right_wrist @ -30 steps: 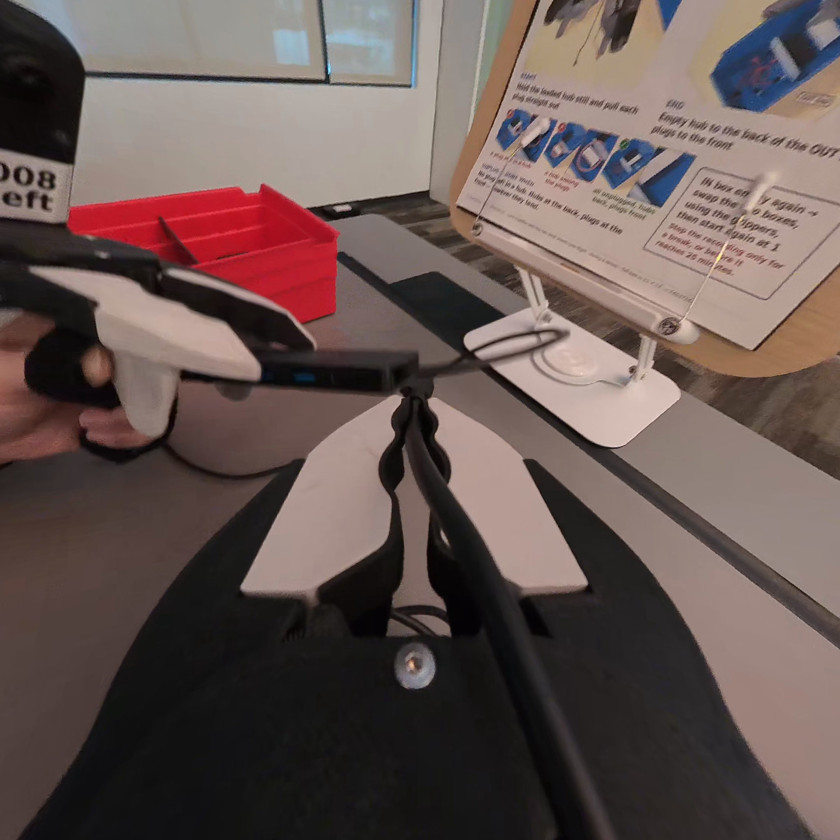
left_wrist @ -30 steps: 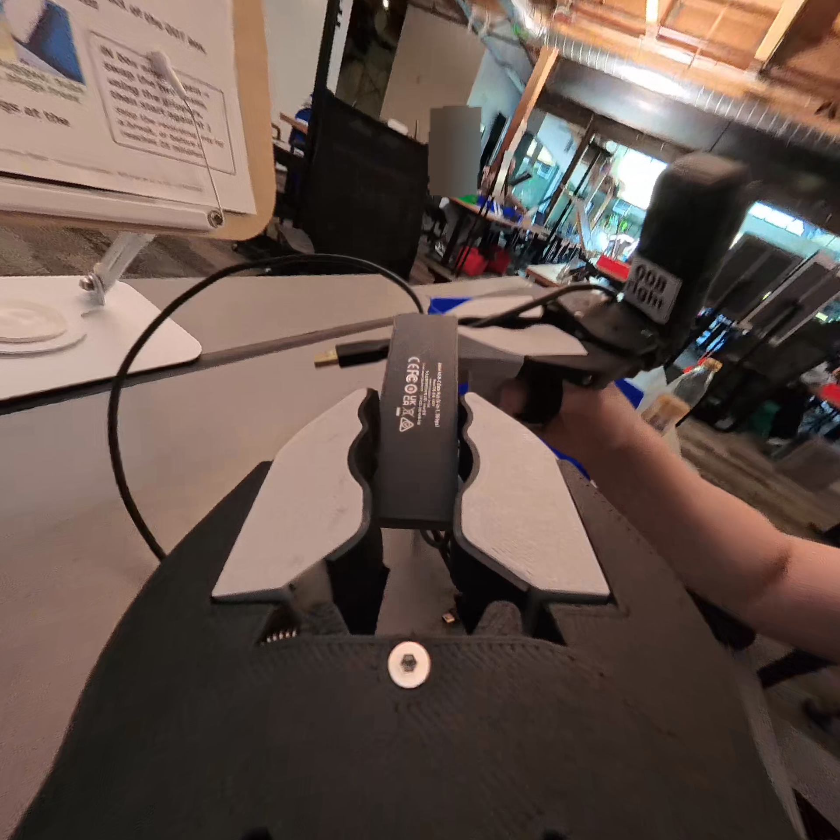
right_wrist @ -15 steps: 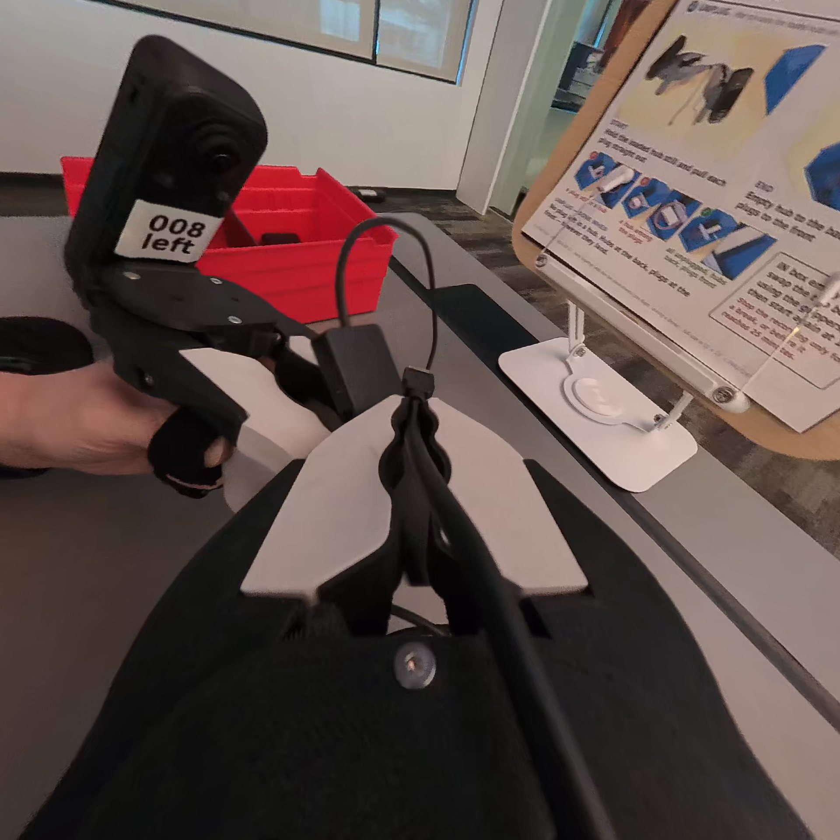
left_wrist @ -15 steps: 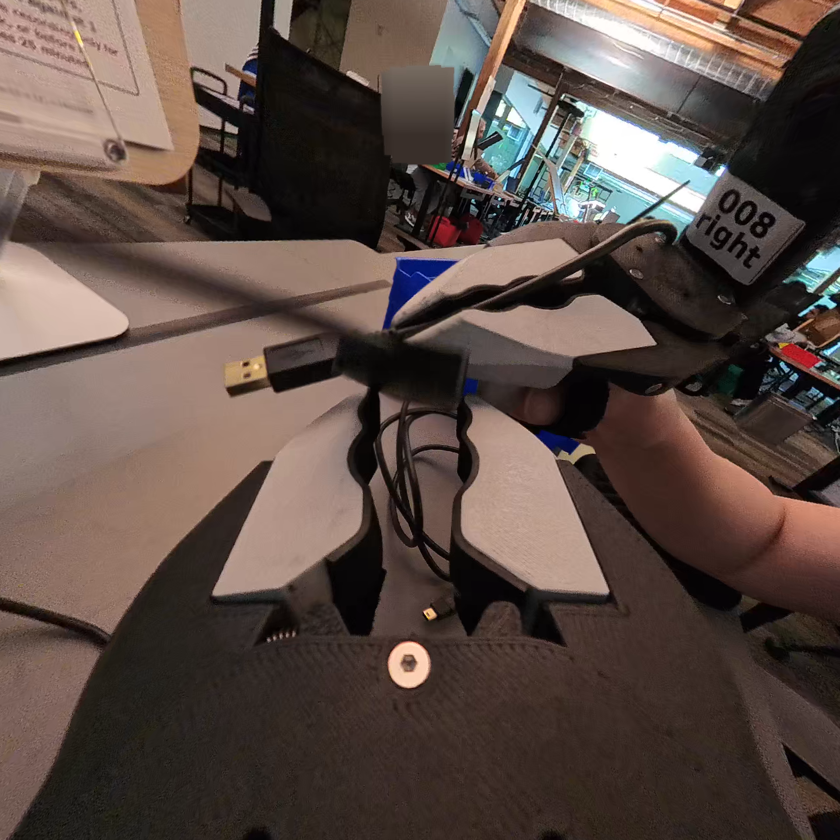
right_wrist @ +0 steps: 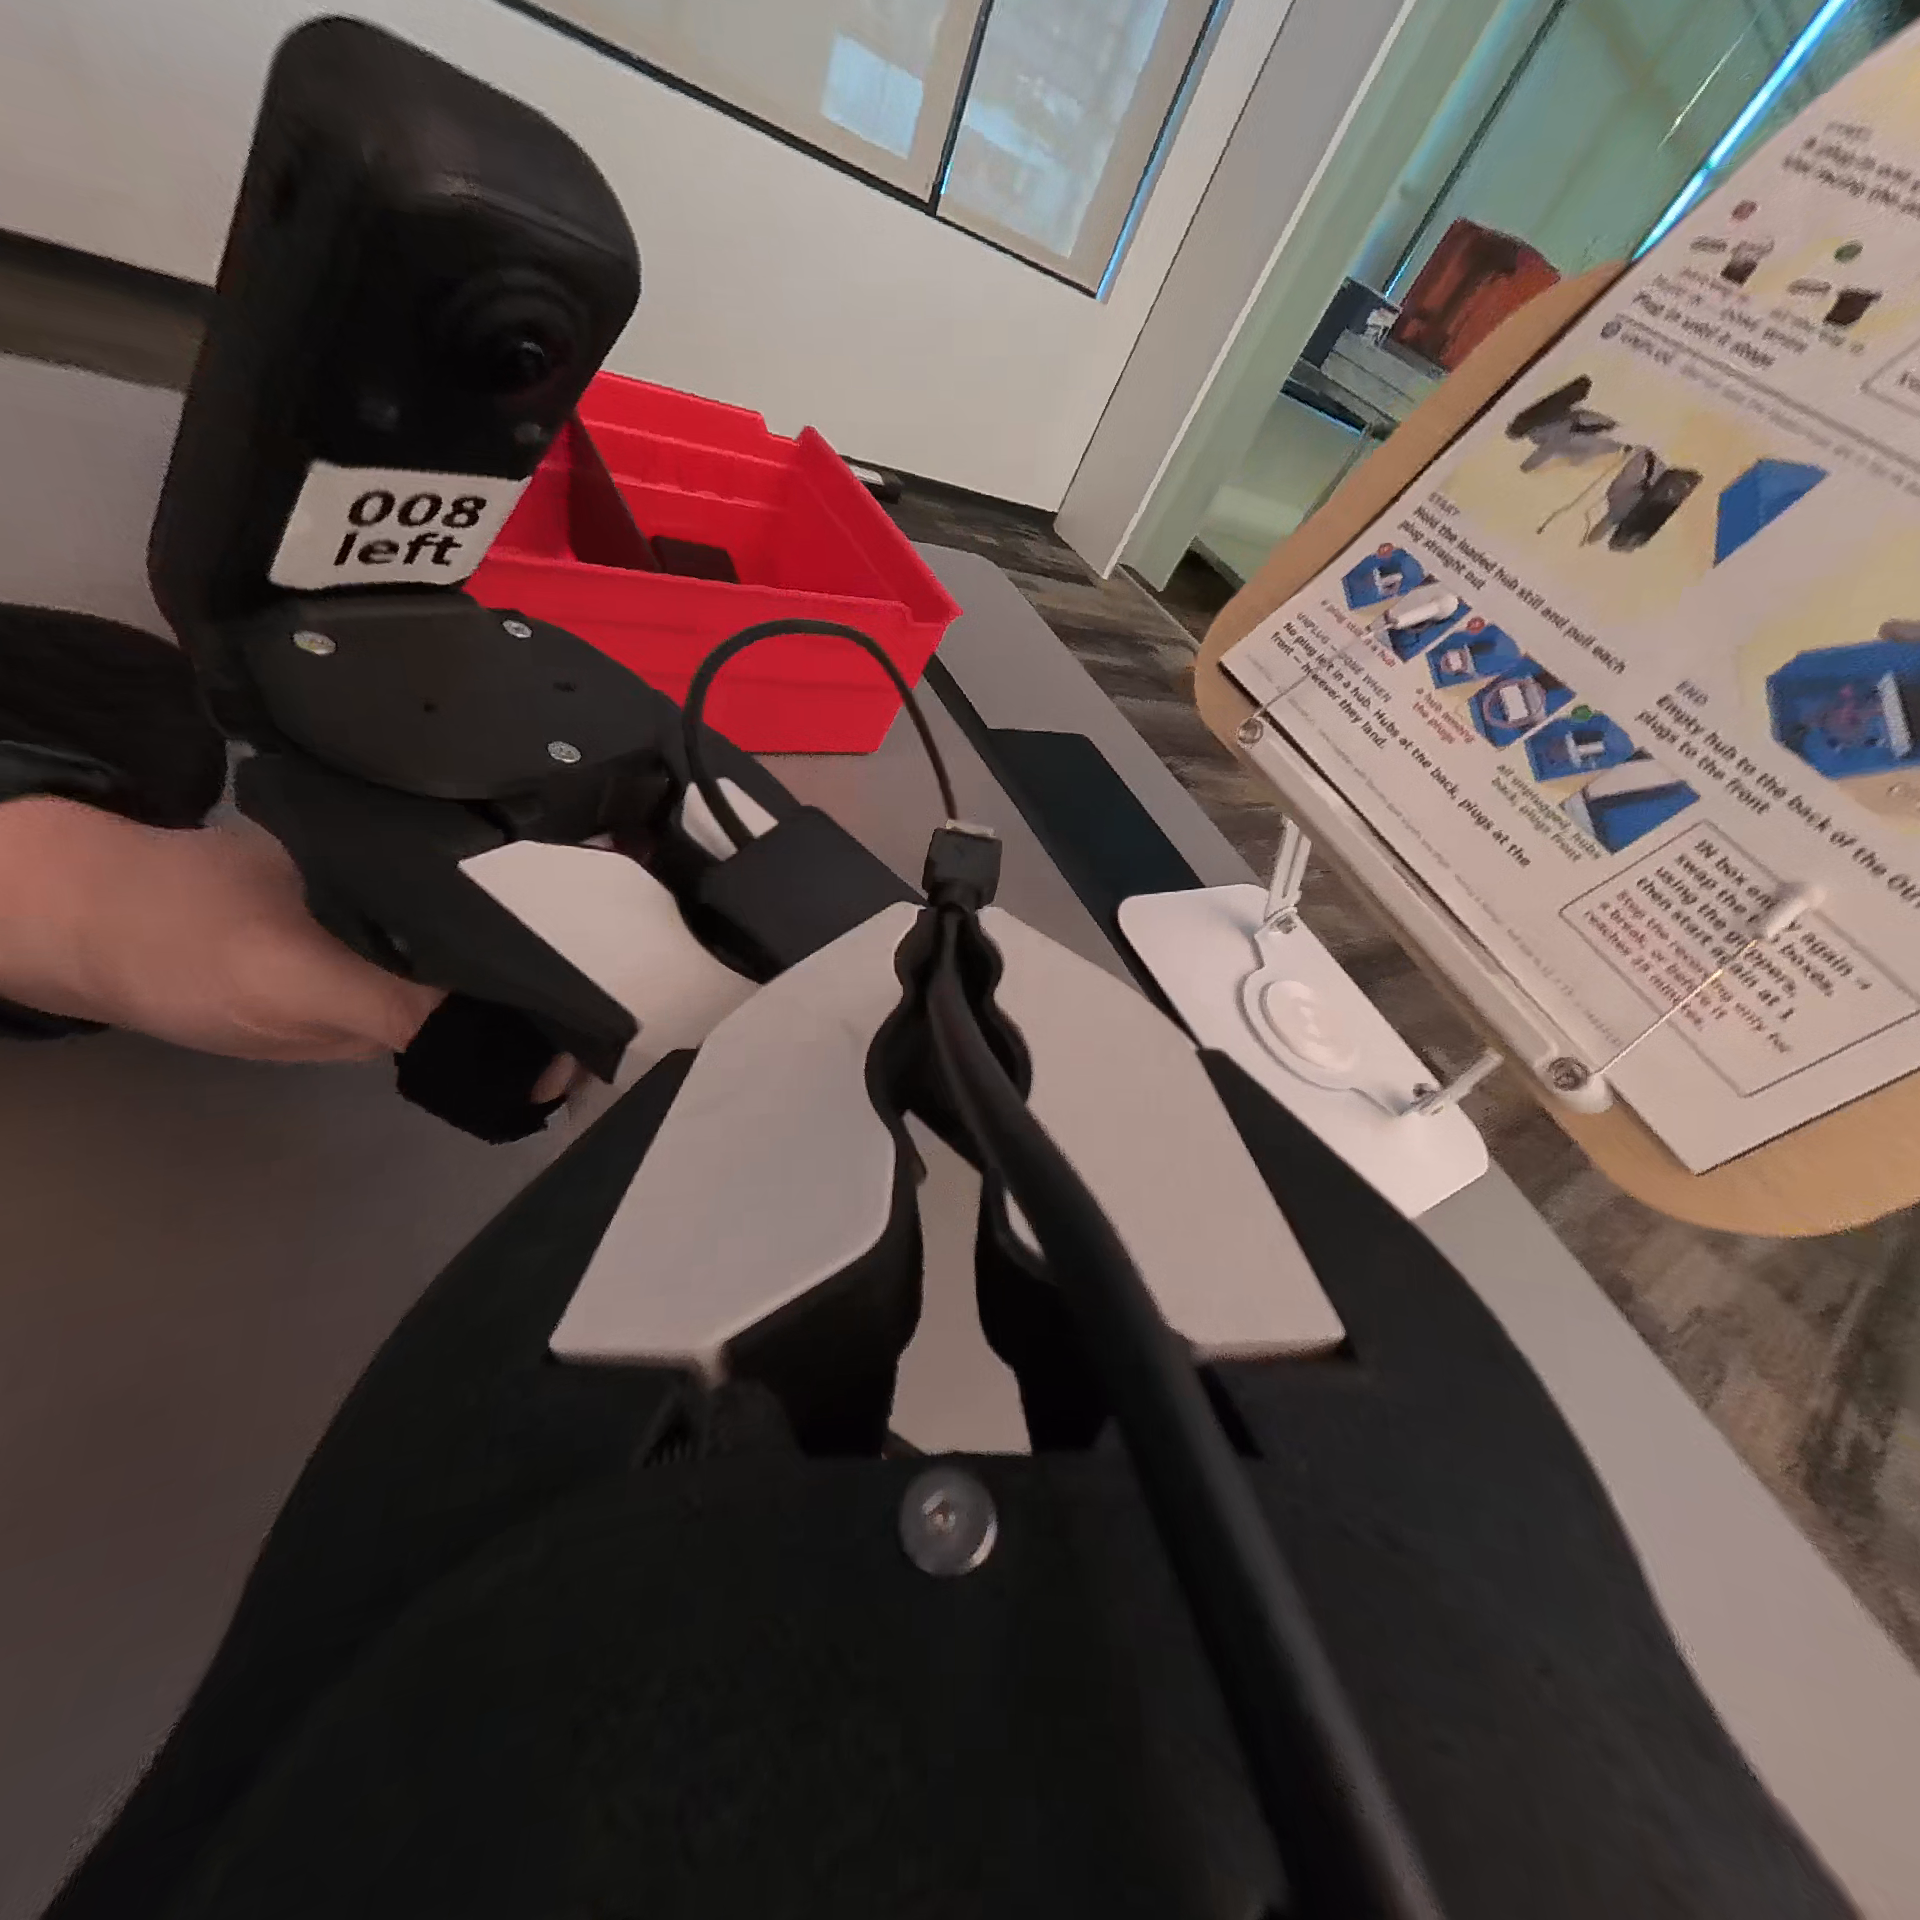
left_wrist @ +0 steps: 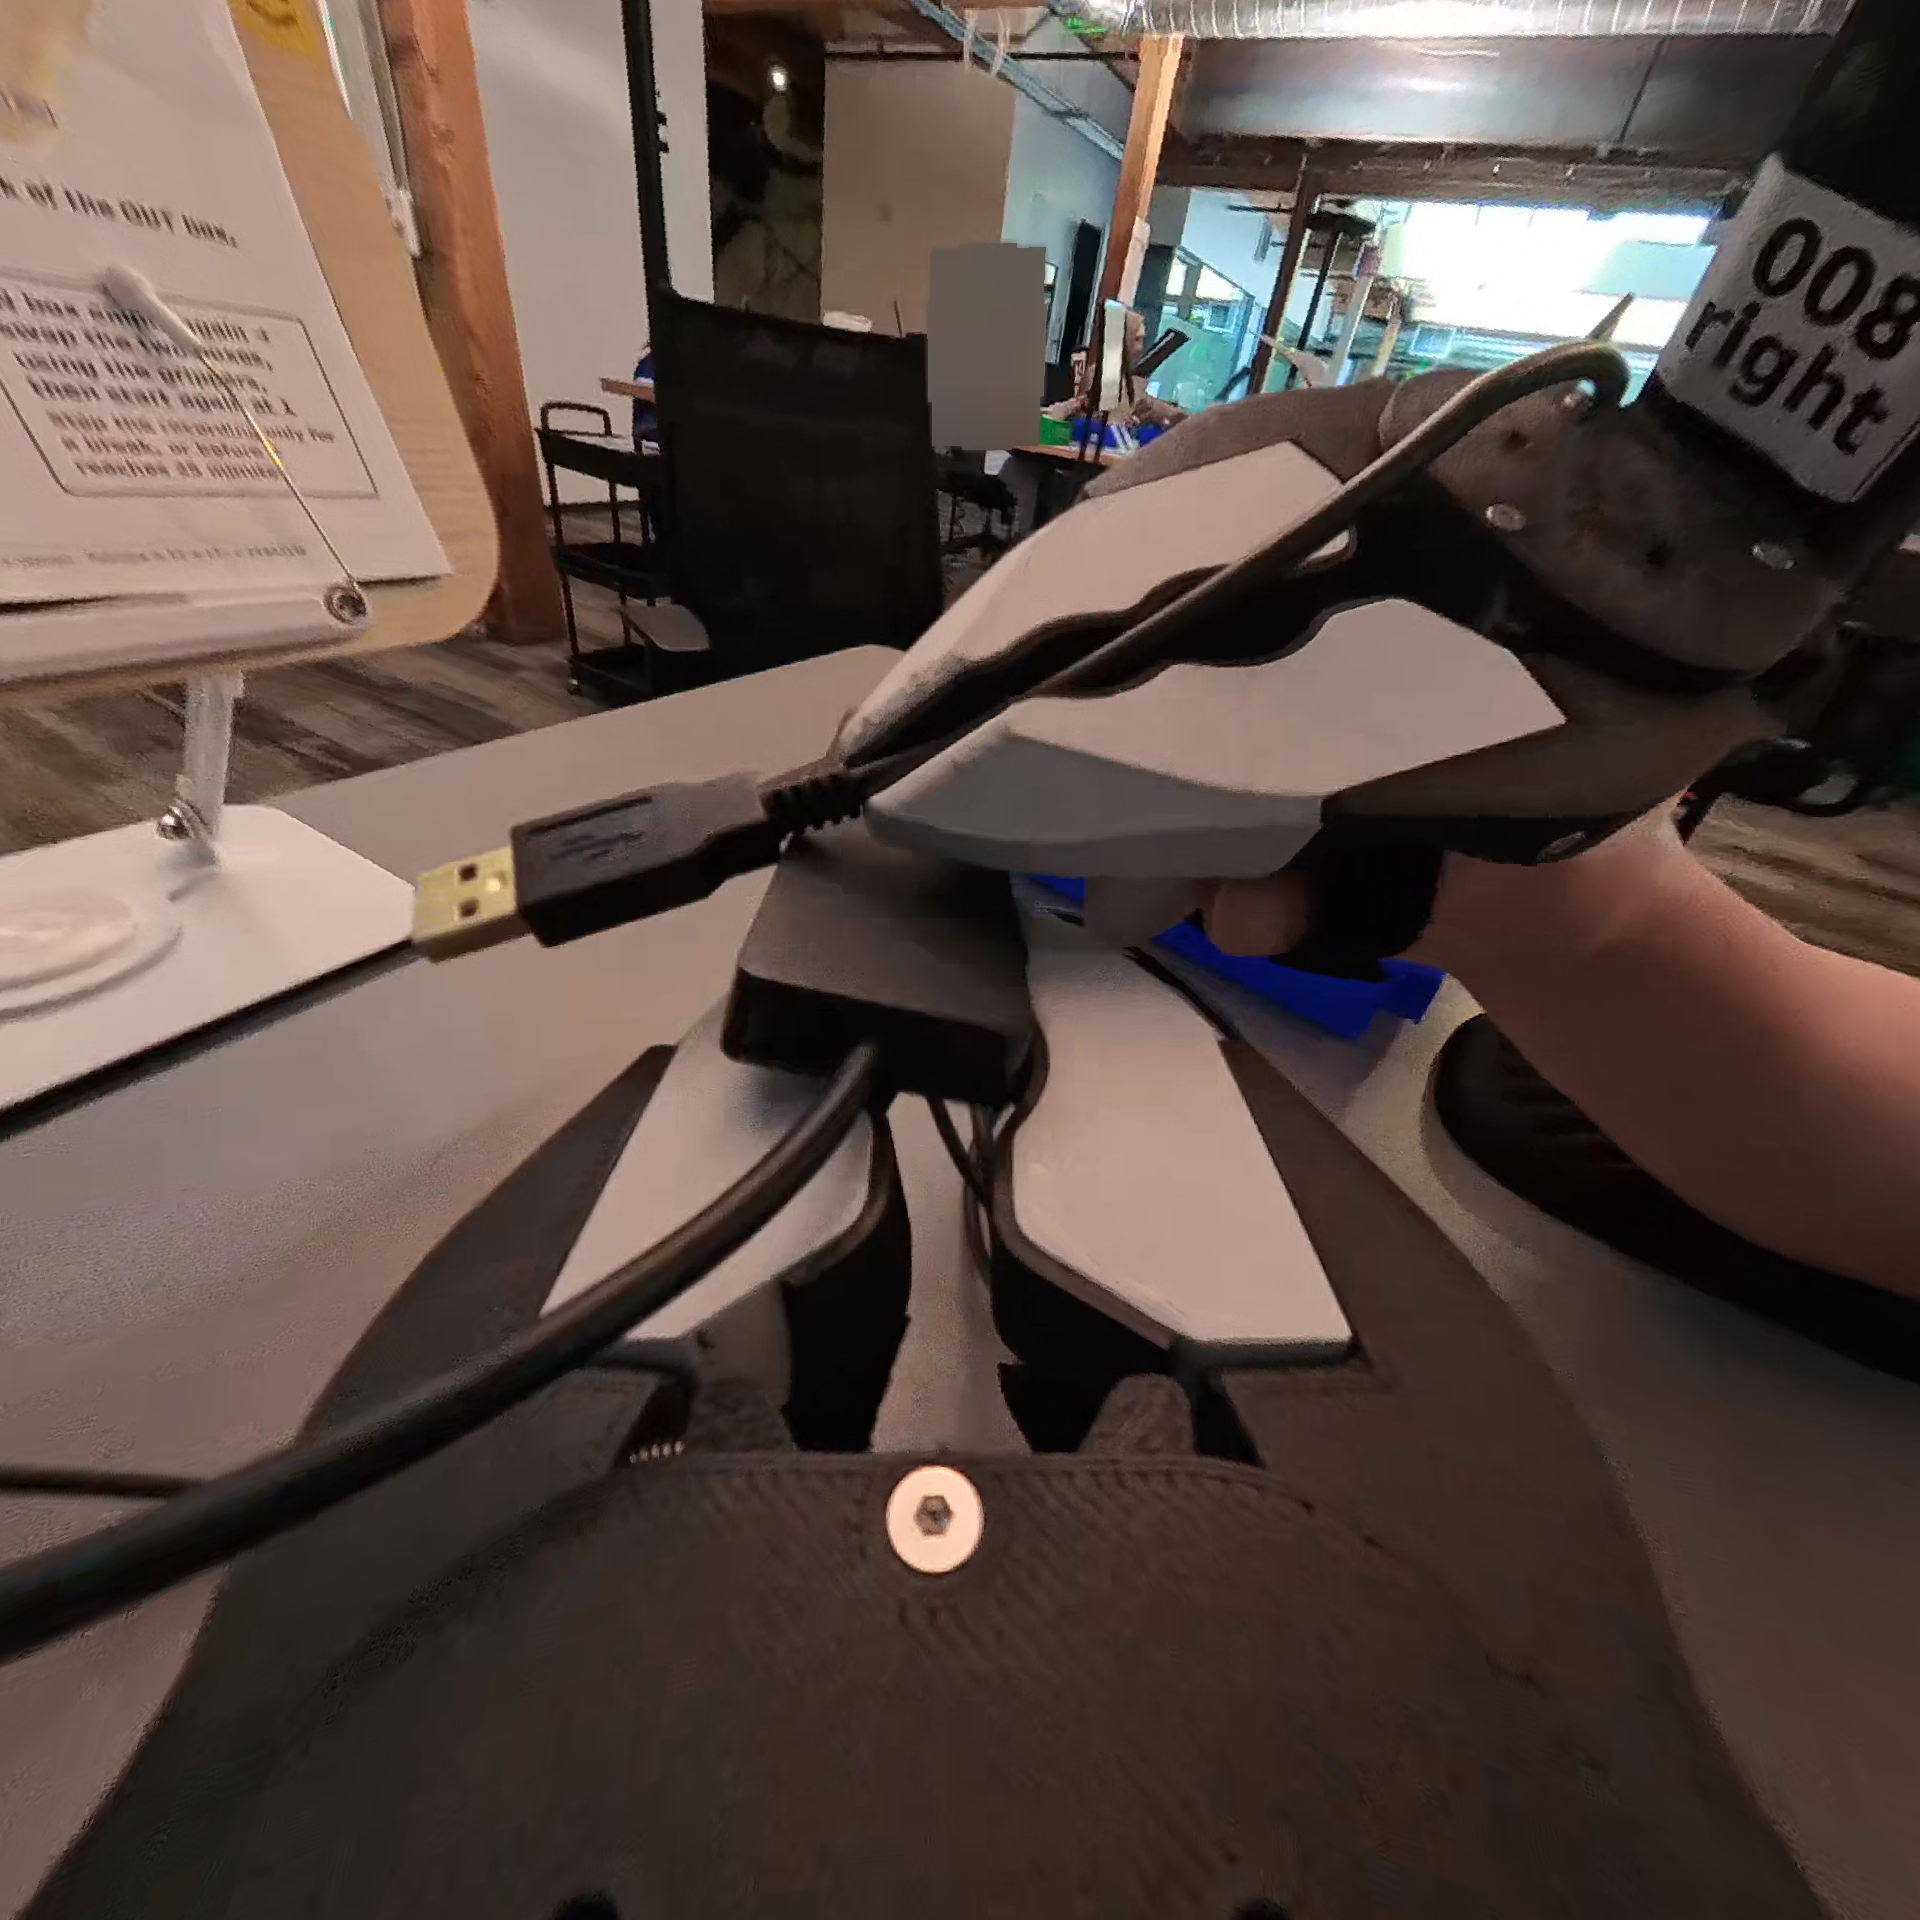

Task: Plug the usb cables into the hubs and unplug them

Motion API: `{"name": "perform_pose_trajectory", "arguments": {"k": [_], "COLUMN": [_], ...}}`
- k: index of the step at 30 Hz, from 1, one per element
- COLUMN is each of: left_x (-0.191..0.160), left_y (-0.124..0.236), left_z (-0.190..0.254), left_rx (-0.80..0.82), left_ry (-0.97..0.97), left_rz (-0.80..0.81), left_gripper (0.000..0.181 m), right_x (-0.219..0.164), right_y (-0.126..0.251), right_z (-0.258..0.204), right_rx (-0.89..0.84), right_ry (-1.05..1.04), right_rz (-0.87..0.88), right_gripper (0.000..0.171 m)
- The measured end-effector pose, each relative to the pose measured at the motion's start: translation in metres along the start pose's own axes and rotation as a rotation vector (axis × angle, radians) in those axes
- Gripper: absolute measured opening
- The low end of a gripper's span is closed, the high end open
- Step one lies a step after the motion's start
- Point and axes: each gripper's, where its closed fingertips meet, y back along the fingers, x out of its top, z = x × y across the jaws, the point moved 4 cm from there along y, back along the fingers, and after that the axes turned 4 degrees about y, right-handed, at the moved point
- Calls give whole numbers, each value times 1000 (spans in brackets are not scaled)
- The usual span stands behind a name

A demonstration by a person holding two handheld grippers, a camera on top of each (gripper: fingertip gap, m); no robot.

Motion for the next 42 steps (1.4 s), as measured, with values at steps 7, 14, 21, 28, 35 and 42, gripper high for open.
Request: {"name": "perform_pose_trajectory", "arguments": {"k": [7, 14, 21, 28, 35, 42], "left_x": [2, 6, 15, 18, 24, 34], "left_y": [0, 2, 7, 9, 12, 18], "left_z": [3, 3, 6, 8, 10, 10], "left_rx": [55, 155, 225, 303, 366, 444], "left_ry": [-99, -229, -298, -357, -399, -409], "left_rz": [0, -24, 13, 35, 60, 109], "left_gripper": [18, 24, 27, 27, 26, 40], "right_x": [5, 12, 24, 30, 36, 43], "right_y": [1, 4, 9, 12, 14, 16], "right_z": [-5, -9, -14, -15, -19, -20], "right_rx": [-40, -66, -84, -86, -117, -167], "right_ry": [129, 225, 276, 274, 309, 341], "right_rz": [-10, -13, 12, 25, 64, 62], "right_gripper": [5, 5, 5, 5, 5, 5]}}
